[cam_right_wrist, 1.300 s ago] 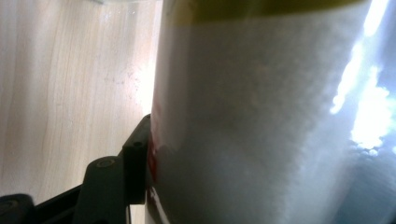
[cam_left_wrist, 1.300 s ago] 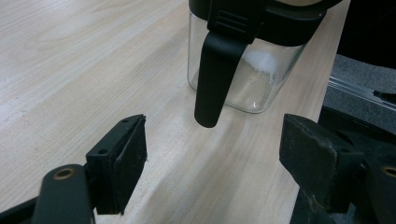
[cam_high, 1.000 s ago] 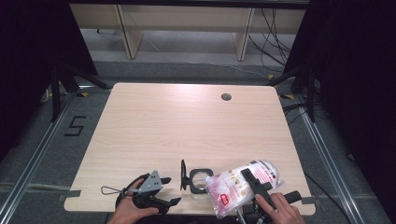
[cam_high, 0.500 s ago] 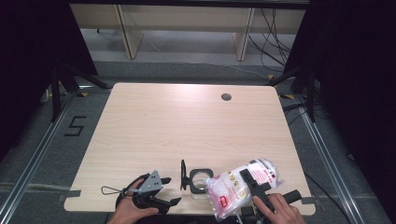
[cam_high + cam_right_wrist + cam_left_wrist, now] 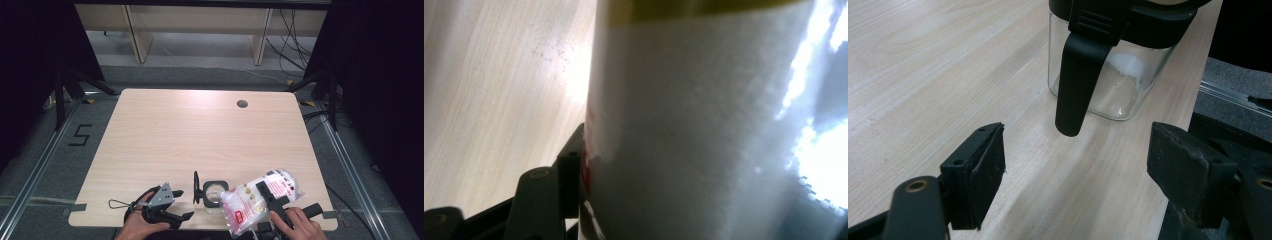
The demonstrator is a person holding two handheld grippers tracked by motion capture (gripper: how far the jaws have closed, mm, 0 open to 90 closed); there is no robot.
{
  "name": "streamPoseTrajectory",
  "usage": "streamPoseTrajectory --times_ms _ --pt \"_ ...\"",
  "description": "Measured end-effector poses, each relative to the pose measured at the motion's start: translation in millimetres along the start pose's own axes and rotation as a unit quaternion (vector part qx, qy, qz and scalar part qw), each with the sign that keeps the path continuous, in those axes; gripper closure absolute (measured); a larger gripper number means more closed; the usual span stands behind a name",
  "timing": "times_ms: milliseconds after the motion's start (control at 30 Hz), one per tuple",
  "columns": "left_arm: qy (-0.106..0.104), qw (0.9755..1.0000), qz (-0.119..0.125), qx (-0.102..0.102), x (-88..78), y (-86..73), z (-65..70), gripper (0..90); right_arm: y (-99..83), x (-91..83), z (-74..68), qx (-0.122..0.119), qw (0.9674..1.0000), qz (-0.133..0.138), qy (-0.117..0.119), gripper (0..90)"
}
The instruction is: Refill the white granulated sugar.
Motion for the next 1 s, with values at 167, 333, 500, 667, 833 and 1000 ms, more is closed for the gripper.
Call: streamPoseTrajectory --times_ms 167,333,500,667,833,1000 --pt "0.002 1.0 -0.001 -0.003 -0.2 -0.2 0.4 22.8 1.5 -1.3 3.2 -0.007 1.0 0.0 -0.002 41.4" --pt "0.0 1.0 0.001 -0.001 -0.1 0.1 0.3 22.8 1.2 -1.0 2.2 -0.014 0.9999 -0.003 -0.001 41.5" --pt "0.004 1.0 0.001 -0.003 0.1 0.0 0.3 22.8 0.3 -1.6 5.1 -0.025 0.9997 -0.003 -0.007 41.5" --pt "0.0 1.0 -0.001 -0.002 0.2 -0.2 0.4 22.9 -1.8 -3.2 6.1 -0.022 0.9997 -0.008 -0.009 41.6" --pt "0.002 1.0 0.002 -0.003 0.5 0.0 0.6 22.9 -1.3 -3.2 5.2 -0.028 0.9996 -0.005 -0.008 41.7" --pt "-0.001 1.0 0.003 -0.003 1.0 0.1 0.4 22.9 -0.3 -3.6 7.9 -0.037 0.9992 -0.003 -0.01 41.8"
Point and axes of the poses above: each handheld gripper's, and its own axes: x roughly forward along the jaws, y roughly out of its top, z roughly to its right, the point moved 8 cm from there along x, roughly forward along the jaws, and after that the axes turned 1 degree about y, right-handed, at the moved point
